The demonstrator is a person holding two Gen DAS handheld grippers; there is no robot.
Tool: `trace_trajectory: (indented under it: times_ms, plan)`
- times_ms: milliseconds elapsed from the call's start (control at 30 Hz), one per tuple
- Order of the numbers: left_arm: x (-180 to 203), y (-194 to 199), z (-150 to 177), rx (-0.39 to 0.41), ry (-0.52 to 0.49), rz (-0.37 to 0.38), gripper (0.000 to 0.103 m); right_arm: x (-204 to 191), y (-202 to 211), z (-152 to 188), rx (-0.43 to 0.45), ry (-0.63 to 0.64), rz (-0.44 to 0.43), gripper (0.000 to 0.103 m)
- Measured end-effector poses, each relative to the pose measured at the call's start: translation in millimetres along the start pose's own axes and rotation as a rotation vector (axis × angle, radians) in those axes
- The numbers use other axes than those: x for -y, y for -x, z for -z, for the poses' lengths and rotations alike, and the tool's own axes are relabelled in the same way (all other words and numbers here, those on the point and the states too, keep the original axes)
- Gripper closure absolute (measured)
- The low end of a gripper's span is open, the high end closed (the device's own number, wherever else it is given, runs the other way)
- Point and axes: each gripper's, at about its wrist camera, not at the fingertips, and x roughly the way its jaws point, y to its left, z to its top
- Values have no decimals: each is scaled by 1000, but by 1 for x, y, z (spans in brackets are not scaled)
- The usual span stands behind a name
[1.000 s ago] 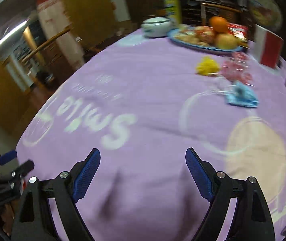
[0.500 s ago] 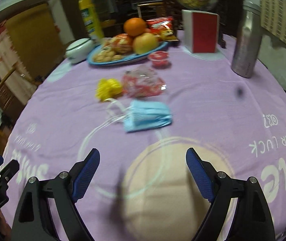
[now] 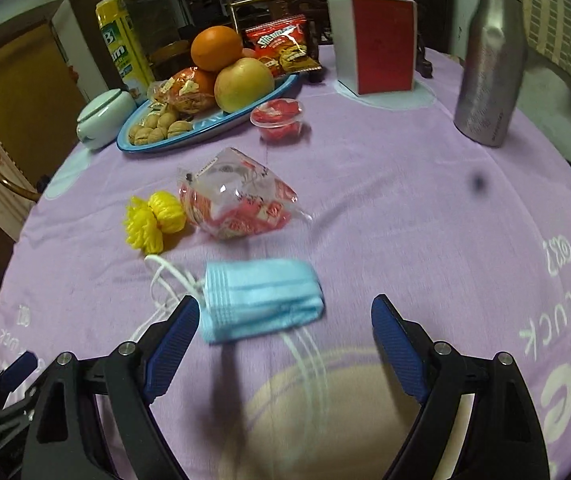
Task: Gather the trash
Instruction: 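Grasp the blue face mask with the right gripper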
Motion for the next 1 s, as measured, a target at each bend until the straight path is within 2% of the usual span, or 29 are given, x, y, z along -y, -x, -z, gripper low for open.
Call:
trace_trajectory:
  times_ms: [100,233,300,333,367,433,467,500,733,800,900,1000]
  plan:
    - [-4,8,0,34,19,31,17,-6,-10,-3,-14,18,20,16]
    - [3,6,2,10,-8,60,17,-12,-25,-2,-40,25,50,17]
    - [5,5,3,5,-18,66,17,-15,-26,-1,-29,40,66,25]
    - [6,5,3,6,-20,68,17,-16,-25,-1,-23,47,63,38]
    - [7,5,3,5,-21,72,17,-17,-23,0,-21,51,58,46]
    - [7,3,3,-2,-21,77,17,-15,-18,0,-16,48,52,50]
    - [7,1,3,-8,-21,79,17,-13,-13,0,-14,40,33,59]
    - [7,0,4,-14,-22,79,17,-10,-6,1,-7,25,18,61]
    - [8,-5,6,-7,-31,49,17,13,27,17,63,-63,-56,61]
    - [8,-6,6,2,-36,25,17,20,32,20,92,-82,-54,61]
    - [3,-4,3,-20,-15,-15,17,32,31,21,83,-116,-72,61]
    - [6,5,-9,-22,-3,7,17,44,30,21,65,-155,-111,61]
